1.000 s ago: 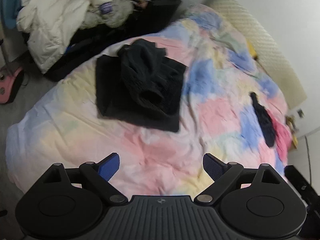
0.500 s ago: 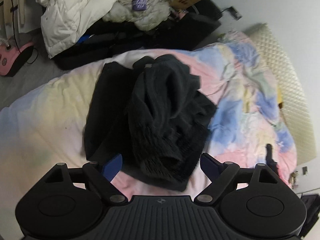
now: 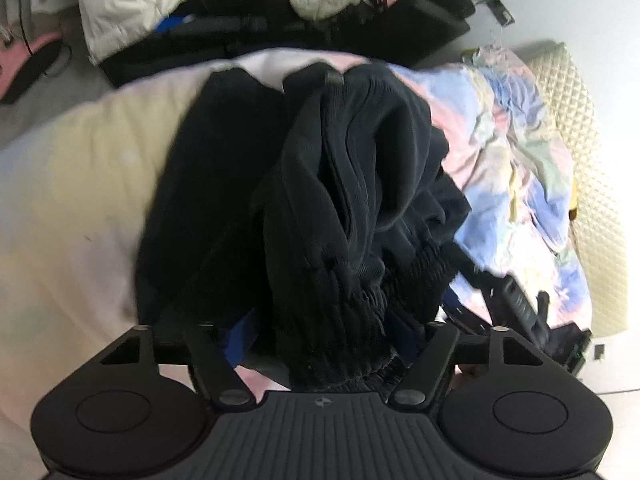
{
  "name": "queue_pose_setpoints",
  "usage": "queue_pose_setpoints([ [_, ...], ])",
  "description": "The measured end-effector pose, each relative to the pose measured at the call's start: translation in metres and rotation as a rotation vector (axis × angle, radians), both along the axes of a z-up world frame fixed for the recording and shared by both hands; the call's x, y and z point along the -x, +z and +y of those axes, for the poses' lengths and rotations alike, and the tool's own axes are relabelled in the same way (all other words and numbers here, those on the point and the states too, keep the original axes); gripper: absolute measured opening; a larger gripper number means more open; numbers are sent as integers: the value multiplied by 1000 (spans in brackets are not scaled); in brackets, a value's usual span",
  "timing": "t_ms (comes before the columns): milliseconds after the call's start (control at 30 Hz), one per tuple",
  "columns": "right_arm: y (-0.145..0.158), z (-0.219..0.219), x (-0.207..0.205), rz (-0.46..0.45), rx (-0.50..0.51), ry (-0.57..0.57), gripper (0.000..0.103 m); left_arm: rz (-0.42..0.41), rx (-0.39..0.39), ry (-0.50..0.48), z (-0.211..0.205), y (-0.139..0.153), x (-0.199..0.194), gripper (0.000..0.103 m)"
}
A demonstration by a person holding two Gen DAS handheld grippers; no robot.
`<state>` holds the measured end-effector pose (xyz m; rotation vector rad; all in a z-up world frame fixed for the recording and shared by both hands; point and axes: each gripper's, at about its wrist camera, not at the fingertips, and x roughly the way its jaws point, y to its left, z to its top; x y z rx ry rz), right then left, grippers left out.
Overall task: Fold clothes
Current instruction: 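Grasp the black pants waistband with the left and right grippers, then lift the black pants by the waistband with both grippers to unfold them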
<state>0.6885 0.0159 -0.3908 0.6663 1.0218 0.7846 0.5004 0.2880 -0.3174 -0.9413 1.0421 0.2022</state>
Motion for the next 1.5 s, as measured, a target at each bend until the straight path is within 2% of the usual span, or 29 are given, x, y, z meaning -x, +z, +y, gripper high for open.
queue_pose_setpoints([
  [33, -4, 2, -2, 20, -12, -2, 66, 6, 4, 1, -1, -4, -2, 60],
  [100, -11, 5, -7, 60, -34, -5, 60, 24, -6, 5, -4, -10, -7, 56],
  [167, -11, 10, -6, 48, 36, -36, 59, 41, -11, 8, -6, -16, -11, 47],
  [233, -8, 16, -4, 14, 74, -44, 55, 47, 1, 27, -6, -18, -11, 43],
  [300, -5, 19, -1, 31, 95, -37, 54, 48, -1, 44, -6, -16, -7, 37],
  [367, -3, 23, 2, 49, 115, -29, 43, 48, -8, 59, -6, -11, -2, 26],
  [467, 6, 24, 8, 77, 126, -13, 32, 34, -29, 73, -9, 1, 9, 20],
  [533, 21, 25, 16, 58, 139, 1, 23, 23, -53, 76, -14, 12, 18, 19],
  [600, 40, 21, 25, 31, 155, 8, 19, 18, -92, 90, -19, 26, 30, 19],
  [667, 60, 15, 39, -10, 149, 20, 18, 4, -135, 92, -23, 42, 44, 18],
  [800, 100, 0, 70, -50, 136, 7, 17, -38, -138, 80, -36, 69, 71, 18],
  [967, 148, -26, 103, -106, 127, -25, 15, -88, -93, 90, -51, 100, 114, 18],
  [1167, 199, -61, 146, -172, 145, -73, 15, -141, -37, 75, -72, 120, 177, 18],
  [1333, 227, -88, 186, -194, 159, -148, 15, -174, 28, 49, -79, 124, 224, 18],
  [1500, 242, -102, 219, -195, 188, -220, 15, -191, 46, 26, -83, 129, 262, 18],
])
